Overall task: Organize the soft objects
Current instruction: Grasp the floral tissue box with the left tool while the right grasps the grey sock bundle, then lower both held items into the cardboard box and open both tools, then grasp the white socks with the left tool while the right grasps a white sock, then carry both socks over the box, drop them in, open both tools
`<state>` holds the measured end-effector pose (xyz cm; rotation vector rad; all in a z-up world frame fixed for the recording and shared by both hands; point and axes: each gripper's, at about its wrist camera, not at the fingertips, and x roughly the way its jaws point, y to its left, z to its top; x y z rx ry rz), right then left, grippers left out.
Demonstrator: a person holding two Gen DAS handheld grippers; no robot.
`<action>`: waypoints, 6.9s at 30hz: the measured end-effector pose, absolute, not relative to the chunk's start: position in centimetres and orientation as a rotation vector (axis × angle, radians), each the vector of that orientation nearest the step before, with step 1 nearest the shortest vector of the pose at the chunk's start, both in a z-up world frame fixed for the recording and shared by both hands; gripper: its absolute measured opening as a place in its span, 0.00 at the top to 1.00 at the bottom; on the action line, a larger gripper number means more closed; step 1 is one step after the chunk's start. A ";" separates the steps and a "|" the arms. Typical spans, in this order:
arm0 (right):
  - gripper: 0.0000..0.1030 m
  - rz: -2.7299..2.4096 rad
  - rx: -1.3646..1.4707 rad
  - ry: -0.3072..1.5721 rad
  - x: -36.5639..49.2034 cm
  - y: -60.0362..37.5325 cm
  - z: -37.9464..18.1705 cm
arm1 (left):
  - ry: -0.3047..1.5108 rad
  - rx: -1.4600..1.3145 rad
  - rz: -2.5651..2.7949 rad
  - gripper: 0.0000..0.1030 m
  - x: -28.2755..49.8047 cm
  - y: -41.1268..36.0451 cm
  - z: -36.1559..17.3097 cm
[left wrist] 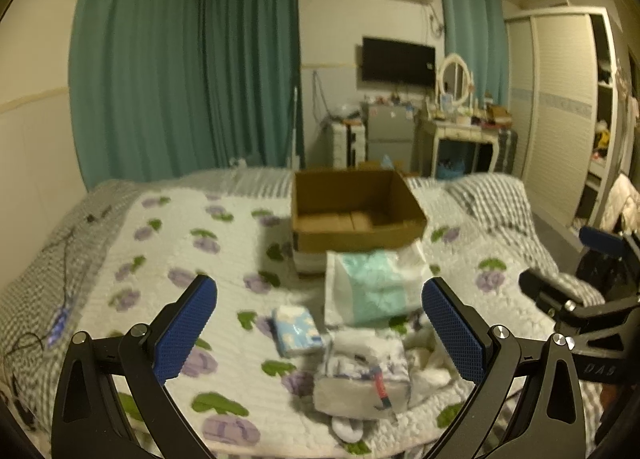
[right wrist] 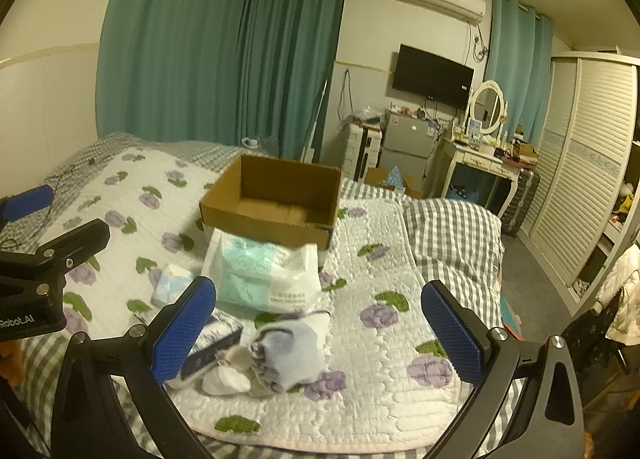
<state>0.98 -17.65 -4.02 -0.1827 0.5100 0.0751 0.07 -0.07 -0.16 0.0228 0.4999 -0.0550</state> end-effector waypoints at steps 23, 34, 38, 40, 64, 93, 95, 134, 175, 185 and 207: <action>0.22 0.219 -0.150 0.862 8.2 -17.5 -13.9 | 0.850 0.009 -0.168 0.22 4.1 -2.5 -11.6; 0.66 0.253 -0.154 0.810 7.0 -17.1 -12.7 | 0.783 0.021 -0.160 0.39 3.4 -2.3 -9.8; 0.69 0.252 -0.173 0.767 6.3 -16.9 -10.6 | 0.692 0.000 -0.106 0.40 2.8 -1.4 -7.2; 0.69 0.250 -0.187 0.725 6.0 -16.7 -8.7 | 0.655 -0.017 -0.084 0.40 2.9 -0.8 -5.5; 0.70 0.361 -0.270 0.499 27.3 -12.9 0.9 | 0.515 0.056 -0.059 0.39 22.5 -0.8 2.7; 0.07 0.271 -0.230 0.479 22.6 -16.1 4.2 | 0.573 0.063 -0.007 0.10 20.7 -0.6 5.3; 0.05 0.251 -0.236 0.456 20.1 -16.1 6.4 | 0.523 0.059 -0.011 0.09 18.4 -0.3 7.9; 0.00 0.248 -0.213 0.928 7.5 -14.9 -16.3 | 0.938 0.099 -0.126 0.31 5.0 -0.7 -14.1; 0.65 0.428 -0.154 0.828 5.5 -13.5 -11.8 | 1.002 0.060 -0.203 0.93 5.3 -0.2 -13.0; 0.62 0.417 -0.120 0.885 7.4 -15.4 -14.0 | 0.961 0.092 -0.168 0.22 7.0 -1.3 -12.1; 0.62 0.395 -0.079 0.850 6.3 -17.1 -12.7 | 1.025 0.189 -0.207 0.61 7.3 -2.7 -15.7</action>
